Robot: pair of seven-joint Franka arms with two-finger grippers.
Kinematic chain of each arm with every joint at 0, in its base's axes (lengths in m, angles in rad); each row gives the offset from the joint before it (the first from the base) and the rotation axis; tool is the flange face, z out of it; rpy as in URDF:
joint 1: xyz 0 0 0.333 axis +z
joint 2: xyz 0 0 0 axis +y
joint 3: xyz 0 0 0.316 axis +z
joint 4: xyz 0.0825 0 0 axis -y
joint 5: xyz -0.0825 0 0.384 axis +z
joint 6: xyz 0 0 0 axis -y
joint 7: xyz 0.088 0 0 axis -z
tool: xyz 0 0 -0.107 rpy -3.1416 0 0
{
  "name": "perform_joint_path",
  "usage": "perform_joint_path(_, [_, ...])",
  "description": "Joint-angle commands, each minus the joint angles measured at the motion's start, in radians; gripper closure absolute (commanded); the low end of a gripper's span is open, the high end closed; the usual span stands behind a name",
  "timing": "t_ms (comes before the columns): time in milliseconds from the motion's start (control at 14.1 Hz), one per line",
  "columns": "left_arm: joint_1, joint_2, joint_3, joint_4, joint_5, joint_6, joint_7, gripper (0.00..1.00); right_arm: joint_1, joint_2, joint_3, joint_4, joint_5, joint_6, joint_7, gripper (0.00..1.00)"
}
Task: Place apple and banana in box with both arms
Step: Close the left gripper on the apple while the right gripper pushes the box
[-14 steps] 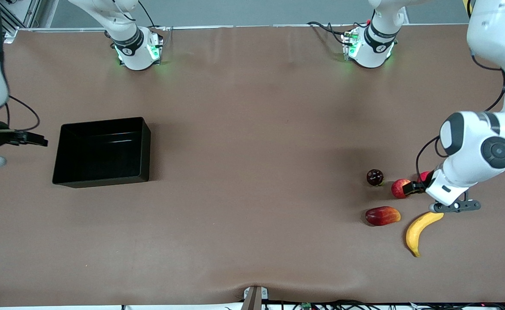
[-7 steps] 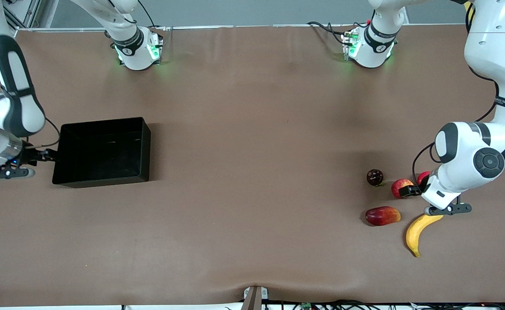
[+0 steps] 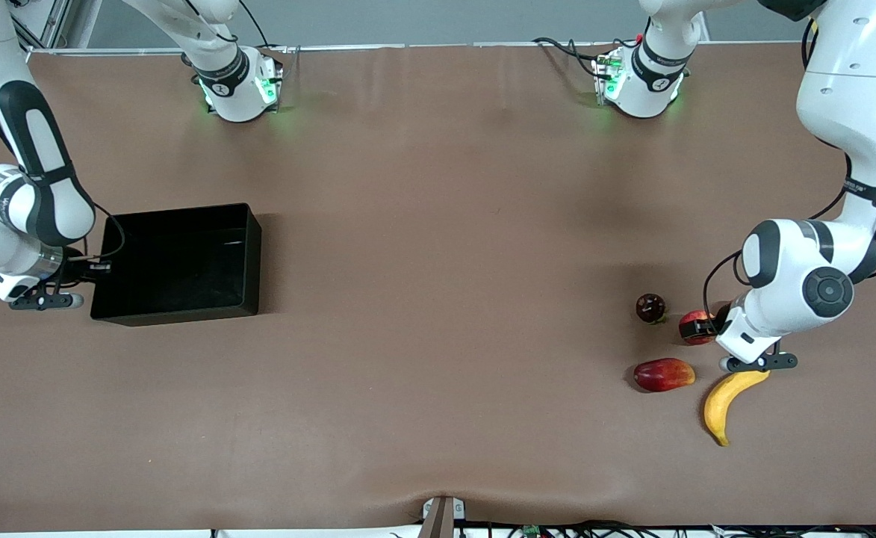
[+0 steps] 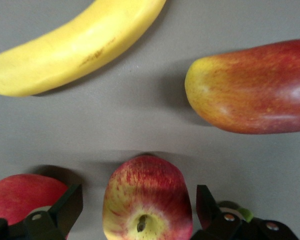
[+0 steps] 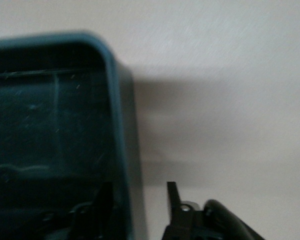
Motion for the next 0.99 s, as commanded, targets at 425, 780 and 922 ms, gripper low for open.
perform_joint_path(425, [-0.007, -0.075, -0.010, 0.014, 0.012, -0.115, 0.045, 1.00, 0.033, -0.096, 0.006, 0.064, 0.024, -0.246, 0.022, 1.00])
perform_joint_path(780, [-0.008, -0.192, -0.073, 0.084, 0.008, -0.317, 0.025, 1.00, 0.178, -0.182, 0.023, 0.168, 0.053, -0.527, 0.291, 1.00])
perform_joint_path(922, [-0.008, -0.229, -0.111, 0.112, 0.006, -0.385, -0.007, 1.00, 0.232, -0.196, 0.030, 0.168, 0.120, -0.544, 0.343, 1.00])
